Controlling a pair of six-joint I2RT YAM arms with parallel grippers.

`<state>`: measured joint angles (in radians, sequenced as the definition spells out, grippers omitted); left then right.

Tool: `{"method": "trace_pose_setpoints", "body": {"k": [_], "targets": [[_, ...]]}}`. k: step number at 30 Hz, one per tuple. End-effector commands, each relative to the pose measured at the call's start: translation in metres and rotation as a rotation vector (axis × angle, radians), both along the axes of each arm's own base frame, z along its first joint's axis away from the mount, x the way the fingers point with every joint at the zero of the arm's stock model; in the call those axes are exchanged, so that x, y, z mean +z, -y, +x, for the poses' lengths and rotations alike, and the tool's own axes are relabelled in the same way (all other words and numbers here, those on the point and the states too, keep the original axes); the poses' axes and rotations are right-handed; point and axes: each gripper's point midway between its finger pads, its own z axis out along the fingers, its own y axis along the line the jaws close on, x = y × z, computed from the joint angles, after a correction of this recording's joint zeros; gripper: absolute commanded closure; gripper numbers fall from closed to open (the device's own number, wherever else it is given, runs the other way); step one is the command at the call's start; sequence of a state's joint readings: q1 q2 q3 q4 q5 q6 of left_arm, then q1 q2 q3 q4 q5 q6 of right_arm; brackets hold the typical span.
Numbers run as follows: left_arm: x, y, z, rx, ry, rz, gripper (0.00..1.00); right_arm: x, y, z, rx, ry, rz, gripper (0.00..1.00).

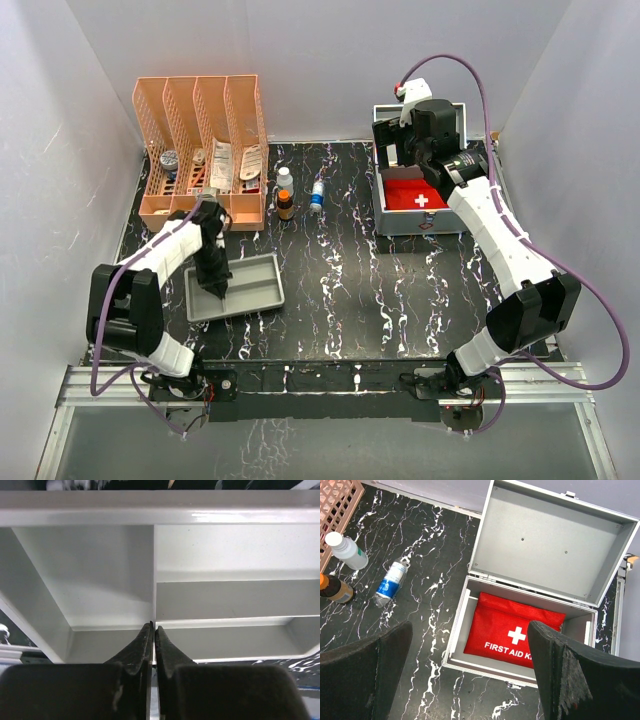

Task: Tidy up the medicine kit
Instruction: Pick up the medicine box compartment at the center of the board, then place the medicine box compartment at the center of the board.

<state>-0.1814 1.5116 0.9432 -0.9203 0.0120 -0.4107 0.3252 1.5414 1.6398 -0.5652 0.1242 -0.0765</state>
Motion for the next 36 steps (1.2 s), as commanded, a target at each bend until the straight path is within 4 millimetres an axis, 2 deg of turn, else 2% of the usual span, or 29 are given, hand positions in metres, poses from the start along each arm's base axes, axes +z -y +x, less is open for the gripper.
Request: {"method": "trace_pose_setpoints", "body": {"k": [1, 10, 16, 19, 27, 36], "targets": [[0.026, 0.006, 0.047, -0.048, 0.132, 0.007, 1.00, 0.043, -0.001, 0.002, 0.001, 0.133, 0.048, 0.02], [0.039, 0.033, 0.090, -0.105, 0.203, 0.018, 1.00, 0.048, 0.005, -0.002, -0.019, 0.151, 0.046, 0.02], [0.042, 0.071, 0.110, -0.168, 0.253, 0.009, 1.00, 0.047, 0.013, -0.010, -0.040, 0.155, 0.043, 0.02], [0.044, 0.082, 0.118, -0.185, 0.275, 0.026, 1.00, 0.048, 0.016, -0.013, -0.047, 0.161, 0.050, 0.02], [0.040, 0.110, 0.122, -0.193, 0.284, 0.039, 1.00, 0.045, 0.024, -0.021, -0.061, 0.162, 0.049, 0.02], [0.034, 0.139, 0.108, -0.167, 0.261, 0.048, 1.00, 0.042, 0.037, -0.034, -0.072, 0.149, 0.018, 0.02]]}}
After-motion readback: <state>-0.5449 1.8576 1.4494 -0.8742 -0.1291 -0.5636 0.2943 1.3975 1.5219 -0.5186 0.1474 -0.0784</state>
